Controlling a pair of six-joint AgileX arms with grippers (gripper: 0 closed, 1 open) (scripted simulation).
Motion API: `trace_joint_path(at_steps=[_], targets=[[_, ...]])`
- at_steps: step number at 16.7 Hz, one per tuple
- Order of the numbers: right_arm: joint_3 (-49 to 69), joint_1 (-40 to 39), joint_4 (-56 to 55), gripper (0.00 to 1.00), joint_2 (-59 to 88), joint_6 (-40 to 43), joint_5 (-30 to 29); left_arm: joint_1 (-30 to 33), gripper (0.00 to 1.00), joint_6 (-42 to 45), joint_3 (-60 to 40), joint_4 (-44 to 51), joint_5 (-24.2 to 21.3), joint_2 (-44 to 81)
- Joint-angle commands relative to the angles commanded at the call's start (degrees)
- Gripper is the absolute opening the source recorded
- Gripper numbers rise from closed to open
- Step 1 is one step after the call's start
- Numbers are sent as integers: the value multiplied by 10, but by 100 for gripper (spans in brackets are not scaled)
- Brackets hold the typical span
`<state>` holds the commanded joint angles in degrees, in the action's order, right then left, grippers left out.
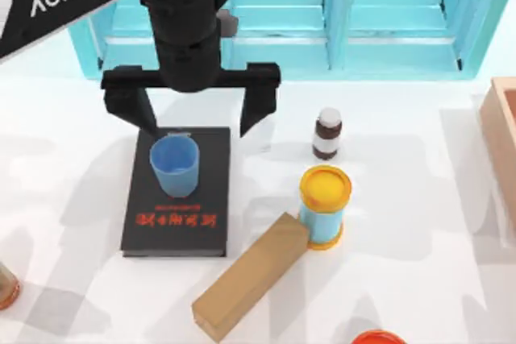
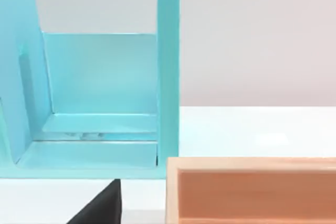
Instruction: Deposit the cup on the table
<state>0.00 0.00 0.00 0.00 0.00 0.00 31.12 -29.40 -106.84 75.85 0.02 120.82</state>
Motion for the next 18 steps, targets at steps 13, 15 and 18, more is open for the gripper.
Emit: trace_joint_path(at_steps=[13,15,18], targets=[[0,0,0,100,0,0,0,-8,77,8,132,-151,0,20],[0,0,0,100,0,0,0,-8,62,8,132,-151,0,20],[0,0,0,100,0,0,0,-8,40,8,132,-151,0,20]])
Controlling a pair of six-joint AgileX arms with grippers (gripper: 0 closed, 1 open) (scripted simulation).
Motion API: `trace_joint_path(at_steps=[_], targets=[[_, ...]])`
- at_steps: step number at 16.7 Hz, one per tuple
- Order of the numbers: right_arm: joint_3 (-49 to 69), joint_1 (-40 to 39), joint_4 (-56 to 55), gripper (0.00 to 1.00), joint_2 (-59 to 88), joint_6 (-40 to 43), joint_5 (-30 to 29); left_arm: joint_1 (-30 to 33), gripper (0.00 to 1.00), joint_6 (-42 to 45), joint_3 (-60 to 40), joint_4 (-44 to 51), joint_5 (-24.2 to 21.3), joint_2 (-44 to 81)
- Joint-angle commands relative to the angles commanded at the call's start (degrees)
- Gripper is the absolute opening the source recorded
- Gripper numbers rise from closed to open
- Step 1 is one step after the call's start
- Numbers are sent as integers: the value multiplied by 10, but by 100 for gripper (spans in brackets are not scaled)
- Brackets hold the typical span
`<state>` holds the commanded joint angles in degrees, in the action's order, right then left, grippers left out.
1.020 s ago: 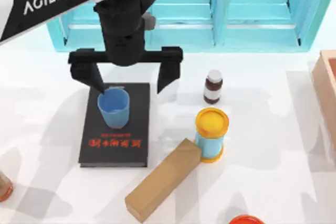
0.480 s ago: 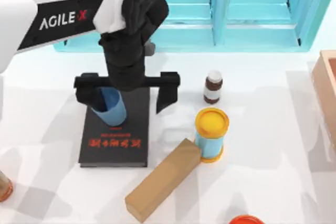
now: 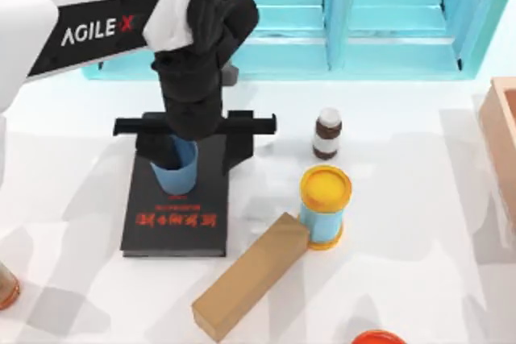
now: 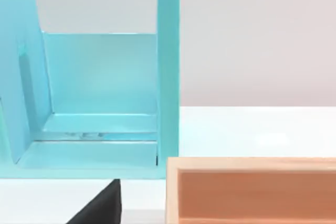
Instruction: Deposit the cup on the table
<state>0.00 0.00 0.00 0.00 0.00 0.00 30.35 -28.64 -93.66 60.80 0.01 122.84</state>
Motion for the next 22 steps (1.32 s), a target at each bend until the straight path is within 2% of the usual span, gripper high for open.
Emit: trace_joint_path(at_steps=[5,6,15,22], targets=[[0,0,0,100,0,0,0,0,2,0,0,0,0,0],[0,0,0,100,0,0,0,0,0,0,0,0,0,0],[0,0,0,100,0,0,0,1,0,0,-2,2,0,-1],[0,0,0,100,0,0,0,2,0,-1,-70,90,0,-16]])
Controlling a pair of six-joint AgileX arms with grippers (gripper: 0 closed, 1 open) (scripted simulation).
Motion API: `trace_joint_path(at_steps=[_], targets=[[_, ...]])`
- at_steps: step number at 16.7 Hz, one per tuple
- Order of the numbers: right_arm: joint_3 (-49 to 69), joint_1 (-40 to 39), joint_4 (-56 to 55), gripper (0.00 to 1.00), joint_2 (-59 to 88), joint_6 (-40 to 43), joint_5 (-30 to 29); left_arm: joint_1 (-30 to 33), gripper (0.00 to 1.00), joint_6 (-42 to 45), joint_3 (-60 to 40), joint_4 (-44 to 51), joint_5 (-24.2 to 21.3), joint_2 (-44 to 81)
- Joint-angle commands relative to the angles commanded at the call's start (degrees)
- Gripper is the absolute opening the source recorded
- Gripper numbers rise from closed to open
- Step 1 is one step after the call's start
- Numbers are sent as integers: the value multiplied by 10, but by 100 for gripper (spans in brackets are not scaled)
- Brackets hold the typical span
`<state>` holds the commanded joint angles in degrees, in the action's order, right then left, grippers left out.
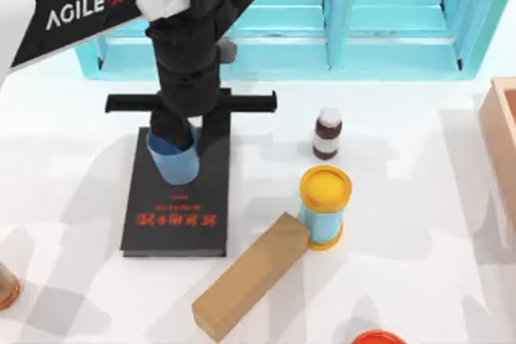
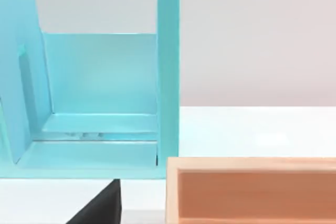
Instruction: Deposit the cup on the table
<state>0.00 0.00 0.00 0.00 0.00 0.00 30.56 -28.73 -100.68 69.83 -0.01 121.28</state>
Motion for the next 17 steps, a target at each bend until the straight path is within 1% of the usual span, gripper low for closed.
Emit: trace_joint_path(at_steps=[2,7,17], targets=[[0,0,0,100,0,0,0,0,0,0,-13,13,0,-6],[0,0,0,100,0,0,0,-8,0,9,-4,10,1,-11],[0,0,0,100,0,0,0,-143,0,138,124,6,27,-146]])
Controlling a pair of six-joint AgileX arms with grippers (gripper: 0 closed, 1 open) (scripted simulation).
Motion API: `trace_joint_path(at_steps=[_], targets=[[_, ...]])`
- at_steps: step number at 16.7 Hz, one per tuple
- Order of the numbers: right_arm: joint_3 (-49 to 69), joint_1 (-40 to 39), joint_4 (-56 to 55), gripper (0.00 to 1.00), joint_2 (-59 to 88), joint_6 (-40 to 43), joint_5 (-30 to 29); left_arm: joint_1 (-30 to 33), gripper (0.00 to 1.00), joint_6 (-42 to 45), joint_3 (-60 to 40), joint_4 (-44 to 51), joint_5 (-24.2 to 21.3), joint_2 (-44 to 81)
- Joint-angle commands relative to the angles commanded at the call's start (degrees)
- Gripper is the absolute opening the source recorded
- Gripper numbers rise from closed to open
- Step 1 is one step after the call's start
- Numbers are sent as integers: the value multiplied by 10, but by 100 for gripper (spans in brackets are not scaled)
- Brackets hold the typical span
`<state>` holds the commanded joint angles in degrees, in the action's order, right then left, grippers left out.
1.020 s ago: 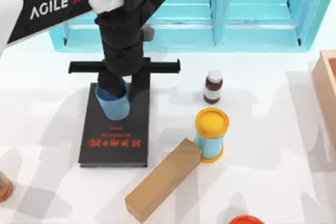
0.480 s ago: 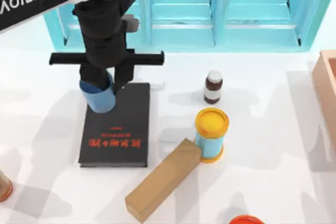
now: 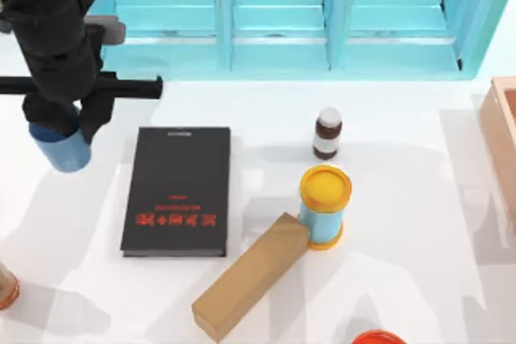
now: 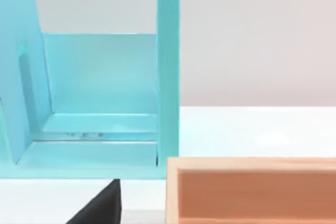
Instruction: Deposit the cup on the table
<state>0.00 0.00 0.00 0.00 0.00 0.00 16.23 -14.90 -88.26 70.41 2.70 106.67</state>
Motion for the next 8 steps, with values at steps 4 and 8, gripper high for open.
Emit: trace_joint_path(at_steps=[4,8], targets=[[0,0,0,100,0,0,0,-65,0,65,55,-2,9,-63],[0,0,0,100,0,0,0,-81,0,82,72,-2,14,-80]])
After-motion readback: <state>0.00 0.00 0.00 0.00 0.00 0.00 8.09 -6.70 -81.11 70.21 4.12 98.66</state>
